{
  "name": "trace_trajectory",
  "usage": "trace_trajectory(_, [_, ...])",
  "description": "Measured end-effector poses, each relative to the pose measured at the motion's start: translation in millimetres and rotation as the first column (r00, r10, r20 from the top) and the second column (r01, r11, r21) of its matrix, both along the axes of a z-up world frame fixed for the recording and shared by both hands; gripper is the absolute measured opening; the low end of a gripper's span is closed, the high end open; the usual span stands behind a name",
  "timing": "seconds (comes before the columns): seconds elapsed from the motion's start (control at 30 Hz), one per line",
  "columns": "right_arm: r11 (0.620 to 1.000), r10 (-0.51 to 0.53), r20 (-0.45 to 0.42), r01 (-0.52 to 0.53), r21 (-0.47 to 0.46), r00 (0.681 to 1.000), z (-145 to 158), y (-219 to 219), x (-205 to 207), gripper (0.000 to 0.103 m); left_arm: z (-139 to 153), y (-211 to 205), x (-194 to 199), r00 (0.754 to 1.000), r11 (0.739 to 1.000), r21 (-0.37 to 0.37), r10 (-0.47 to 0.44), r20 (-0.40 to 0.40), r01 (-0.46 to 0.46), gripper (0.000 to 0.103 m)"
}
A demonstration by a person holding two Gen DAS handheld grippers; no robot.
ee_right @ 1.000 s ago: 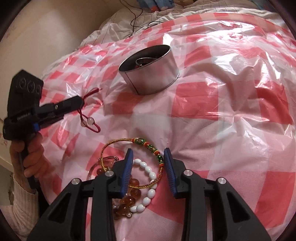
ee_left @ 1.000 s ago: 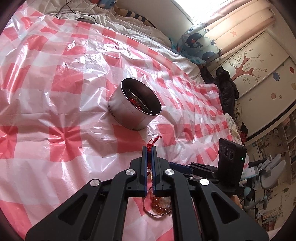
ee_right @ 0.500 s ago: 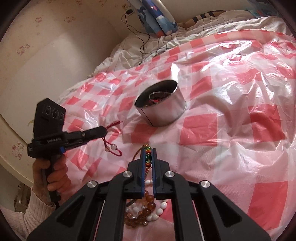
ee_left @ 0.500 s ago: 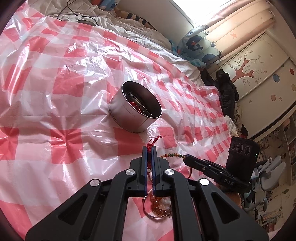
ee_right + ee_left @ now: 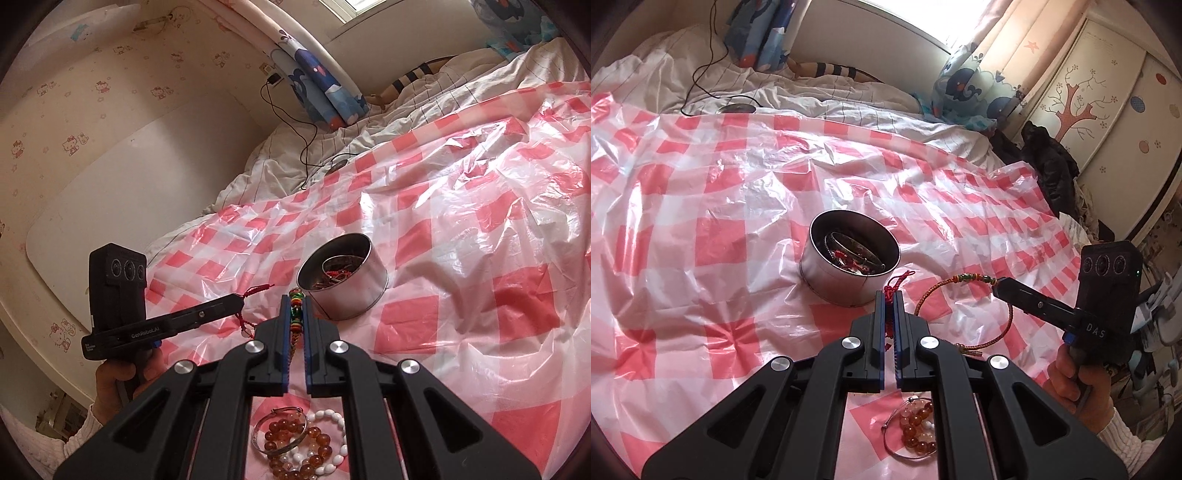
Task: Organize jewelry
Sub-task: 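Grasp the red tasseled cord with the left tool and lift it, then carry both held strands over the silver tin and open both tools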
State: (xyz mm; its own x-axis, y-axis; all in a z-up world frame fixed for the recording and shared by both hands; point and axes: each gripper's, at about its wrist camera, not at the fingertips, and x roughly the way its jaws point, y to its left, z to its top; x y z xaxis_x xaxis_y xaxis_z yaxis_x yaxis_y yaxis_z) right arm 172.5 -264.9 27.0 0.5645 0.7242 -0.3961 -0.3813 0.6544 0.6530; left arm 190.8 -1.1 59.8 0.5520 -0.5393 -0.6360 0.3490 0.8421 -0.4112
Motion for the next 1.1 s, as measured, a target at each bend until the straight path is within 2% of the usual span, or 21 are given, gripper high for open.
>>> trace_trajectory(0.17, [1.000, 0.003, 0.013, -0.003, 0.004, 1.000, 5.0, 2.6, 4.2, 0.007, 8.0, -11.7, 4.8, 0.999, 0.998, 0.067, 0.006, 0.034, -0.008, 0.003])
trace_trajectory(0.37, [0.999, -0.029, 0.031, 0.028, 0.021, 0.999, 12.6, -2.7, 16.6, 0.007, 26.1, -23.5, 19.3, 0.995, 0.996, 0.091, 0.004, 0.095, -0.012, 0.003])
trace_trajectory(0.47, [0.998, -0.048, 0.051, 0.046, 0.030, 0.998, 18.2, -2.4, 30.8, 0.007, 30.9, -24.8, 30.4, 0.994, 0.997, 0.077, 0.010, 0.107, -0.019, 0.003])
trace_trajectory(0.6, [0.996, -0.079, 0.064, 0.077, 0.037, 0.995, 18.9, -0.1, 51.0, 0.007, 31.8, -15.1, 51.7, 0.995, 0.999, -0.001, 0.037, 0.091, -0.037, 0.003])
trace_trajectory(0.73, [0.994, -0.103, 0.045, 0.102, 0.033, 0.994, 8.5, -1.0, 59.7, 0.007, 22.2, -7.0, 73.1, 0.996, 0.997, -0.066, 0.054, 0.065, -0.050, 0.003])
trace_trajectory(0.83, [0.992, -0.125, 0.018, 0.124, 0.032, 0.992, 0.4, -5.5, 64.5, 0.007, 6.5, -5.8, 84.2, 0.997, 0.995, -0.084, 0.063, 0.032, -0.061, 0.003])
trace_trajectory(1.1, [0.989, -0.140, 0.000, 0.140, 0.041, 0.990, -4.6, -7.1, 71.9, 0.007, -30.7, -16.5, 98.1, 0.997, 0.996, -0.058, 0.060, -0.039, -0.062, 0.003])
